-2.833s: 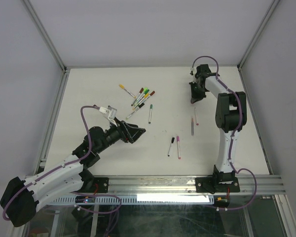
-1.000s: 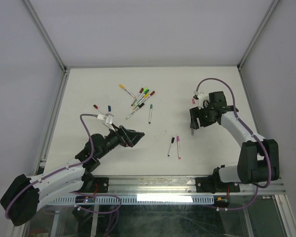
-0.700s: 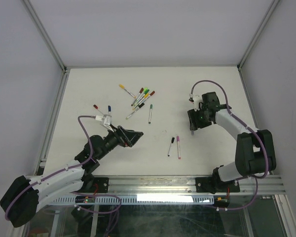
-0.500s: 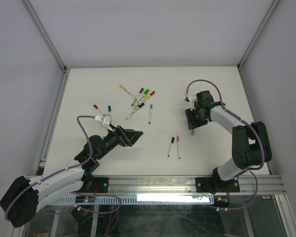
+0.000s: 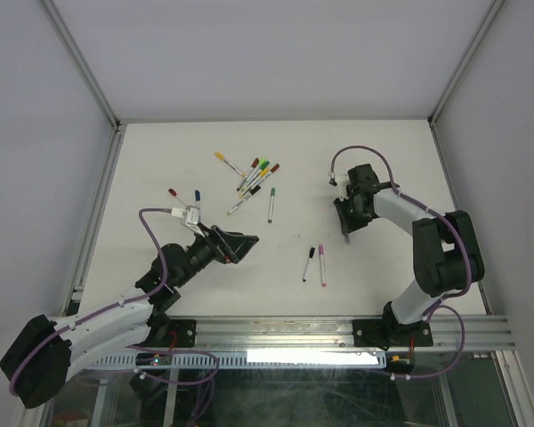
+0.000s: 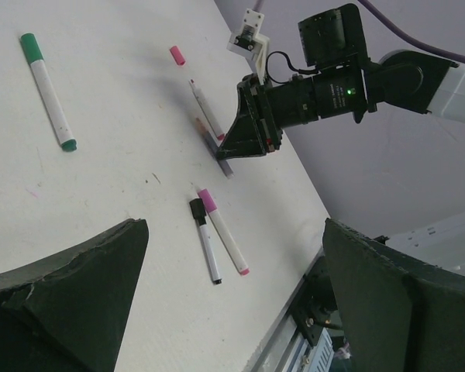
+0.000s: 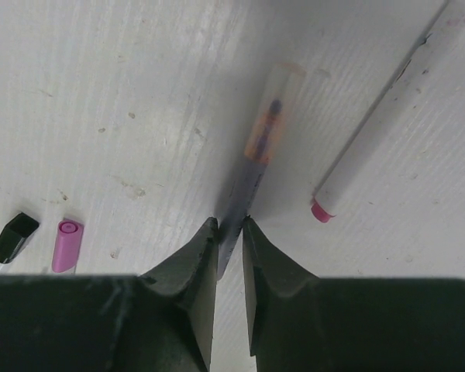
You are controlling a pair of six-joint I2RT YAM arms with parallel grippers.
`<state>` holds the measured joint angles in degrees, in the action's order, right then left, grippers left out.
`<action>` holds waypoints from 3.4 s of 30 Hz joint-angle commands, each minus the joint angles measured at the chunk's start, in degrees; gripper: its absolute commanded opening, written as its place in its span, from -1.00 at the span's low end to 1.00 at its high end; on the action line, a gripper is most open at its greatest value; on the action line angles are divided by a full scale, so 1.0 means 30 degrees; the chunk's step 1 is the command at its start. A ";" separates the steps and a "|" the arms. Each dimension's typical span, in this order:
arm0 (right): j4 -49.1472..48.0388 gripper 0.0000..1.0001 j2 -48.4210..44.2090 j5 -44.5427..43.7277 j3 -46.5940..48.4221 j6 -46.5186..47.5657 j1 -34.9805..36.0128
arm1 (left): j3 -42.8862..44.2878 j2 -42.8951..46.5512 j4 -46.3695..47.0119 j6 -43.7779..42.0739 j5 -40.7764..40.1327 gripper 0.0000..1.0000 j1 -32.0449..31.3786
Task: Open the pen caps
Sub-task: Pick up the pen from the center of the board, then open the pen cap from the pen.
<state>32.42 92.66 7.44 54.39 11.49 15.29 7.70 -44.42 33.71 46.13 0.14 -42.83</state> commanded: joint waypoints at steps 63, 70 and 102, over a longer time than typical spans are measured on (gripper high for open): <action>-0.4206 -1.00 -0.5198 0.7723 -0.2023 0.2964 0.1436 | 1.1175 -2.3938 1.6375 0.5337 0.0583 0.49 -0.1359; -0.4077 -1.00 -0.5337 0.8167 -0.2102 0.3115 0.1437 | 1.2209 -2.4761 1.6205 0.5796 0.0672 -0.01 -0.1441; -0.2614 0.05 -0.4830 0.9191 -0.1110 0.2355 0.1056 | 1.1889 -2.3889 1.7764 0.5281 0.1377 -1.00 -0.1625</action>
<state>24.88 78.81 32.56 48.31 19.14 18.83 43.77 -119.02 79.13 61.78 3.29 -46.94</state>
